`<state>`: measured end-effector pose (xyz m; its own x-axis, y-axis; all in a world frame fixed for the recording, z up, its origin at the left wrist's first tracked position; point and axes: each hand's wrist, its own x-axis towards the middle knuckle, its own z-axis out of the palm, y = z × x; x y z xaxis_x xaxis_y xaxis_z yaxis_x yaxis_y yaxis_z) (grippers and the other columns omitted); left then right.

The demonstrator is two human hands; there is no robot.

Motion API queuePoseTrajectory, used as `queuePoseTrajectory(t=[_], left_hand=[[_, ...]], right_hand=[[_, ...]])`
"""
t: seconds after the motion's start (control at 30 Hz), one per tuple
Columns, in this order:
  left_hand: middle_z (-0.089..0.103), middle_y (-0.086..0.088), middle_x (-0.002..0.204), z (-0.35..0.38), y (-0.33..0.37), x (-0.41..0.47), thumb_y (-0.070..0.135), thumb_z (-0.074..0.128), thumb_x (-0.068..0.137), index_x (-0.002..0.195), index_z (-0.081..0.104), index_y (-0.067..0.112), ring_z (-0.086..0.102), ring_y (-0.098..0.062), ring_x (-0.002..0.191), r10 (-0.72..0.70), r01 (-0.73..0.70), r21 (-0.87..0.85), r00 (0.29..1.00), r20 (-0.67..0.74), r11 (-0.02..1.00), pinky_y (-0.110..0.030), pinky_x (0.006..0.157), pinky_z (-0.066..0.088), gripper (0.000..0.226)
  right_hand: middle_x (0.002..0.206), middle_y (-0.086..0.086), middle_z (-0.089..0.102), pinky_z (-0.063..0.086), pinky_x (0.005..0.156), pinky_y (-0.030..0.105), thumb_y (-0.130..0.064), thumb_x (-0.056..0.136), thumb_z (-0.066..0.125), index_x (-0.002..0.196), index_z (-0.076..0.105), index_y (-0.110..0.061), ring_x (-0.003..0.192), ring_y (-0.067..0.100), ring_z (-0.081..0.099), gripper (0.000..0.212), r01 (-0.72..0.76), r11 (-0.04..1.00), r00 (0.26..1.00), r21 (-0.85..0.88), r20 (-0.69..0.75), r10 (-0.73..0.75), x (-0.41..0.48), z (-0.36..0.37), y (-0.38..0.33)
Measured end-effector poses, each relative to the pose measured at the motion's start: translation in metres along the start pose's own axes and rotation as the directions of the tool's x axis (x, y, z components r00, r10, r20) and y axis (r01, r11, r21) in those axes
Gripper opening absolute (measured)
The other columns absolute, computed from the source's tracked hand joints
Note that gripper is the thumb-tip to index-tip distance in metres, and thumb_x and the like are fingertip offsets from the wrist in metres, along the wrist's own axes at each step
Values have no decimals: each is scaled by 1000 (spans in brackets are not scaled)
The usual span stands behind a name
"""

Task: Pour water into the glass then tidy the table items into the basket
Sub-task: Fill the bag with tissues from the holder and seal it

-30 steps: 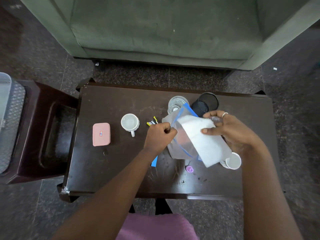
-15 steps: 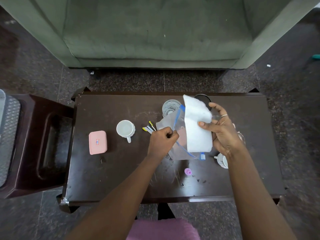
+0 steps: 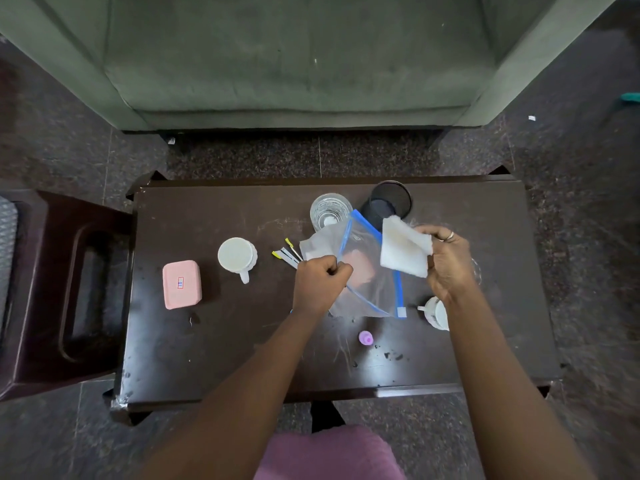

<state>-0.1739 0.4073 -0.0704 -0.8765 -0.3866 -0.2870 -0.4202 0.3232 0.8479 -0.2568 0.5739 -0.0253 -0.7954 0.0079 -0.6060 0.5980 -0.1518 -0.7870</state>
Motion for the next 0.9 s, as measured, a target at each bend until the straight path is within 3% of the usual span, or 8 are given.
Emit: queuePoseTrajectory(t=[0.1,0.17,0.3,0.37,0.43,0.57,0.73,0.9], left_hand=[[24,-10,61,5,0,0,24,48,62,44,17,20,16,-11,57,7,-7,18,1000,-19,1000,-28,51,20,36],[15,-7,53,7,-2,-1,21,49,63,44,17,20,16,-12,55,-8,8,15,999,-35,1000,-29,51,21,37],[13,-4,50,10,-6,-2,33,42,61,45,19,19,16,-12,53,25,-24,16,996,-80,1000,-27,50,20,32],[15,-13,51,12,-8,0,35,39,60,45,20,17,17,-17,53,48,-46,19,995,-91,999,-29,49,21,30],[15,-13,50,16,-8,3,35,39,61,45,19,20,17,-18,53,65,-64,16,994,-83,998,-29,49,21,30],[10,3,47,24,-5,5,33,39,61,46,23,13,17,-14,52,101,-101,15,992,-77,995,-24,47,16,29],[17,-5,45,31,-6,7,30,39,63,45,27,12,17,-14,48,142,-141,16,987,-75,990,-26,47,19,29],[23,-7,42,37,-11,8,29,41,67,42,34,6,21,-14,44,127,-127,2,990,-69,992,-27,45,23,35]], right_hand=[[61,1,68,42,35,14,20,80,41,46,67,-14,43,10,59,54,30,999,994,-27,-108,-32,12,-5,-2],[67,8,62,41,37,15,7,75,45,49,64,-13,49,18,56,38,16,1000,984,14,-176,-14,18,-8,-6],[52,-4,62,47,45,19,-21,86,45,60,56,-9,53,17,57,30,-25,998,981,64,-193,37,38,-8,-16],[60,-3,63,48,50,25,-12,79,60,64,54,-16,58,18,59,17,22,998,979,-64,-198,-35,55,-4,-24],[79,2,59,52,57,36,3,72,64,76,51,-22,74,25,59,28,53,953,984,-298,-149,-102,72,-1,-28],[105,9,59,50,83,39,3,76,67,115,51,-13,101,29,59,44,34,785,970,-618,-167,-174,99,14,-32],[115,21,64,48,91,34,-2,85,55,110,69,-11,108,35,60,30,29,441,974,-897,-73,-212,113,33,-26],[123,26,54,45,96,43,-2,92,45,121,60,-6,113,45,54,34,50,103,985,-993,32,-172,117,44,-20]])
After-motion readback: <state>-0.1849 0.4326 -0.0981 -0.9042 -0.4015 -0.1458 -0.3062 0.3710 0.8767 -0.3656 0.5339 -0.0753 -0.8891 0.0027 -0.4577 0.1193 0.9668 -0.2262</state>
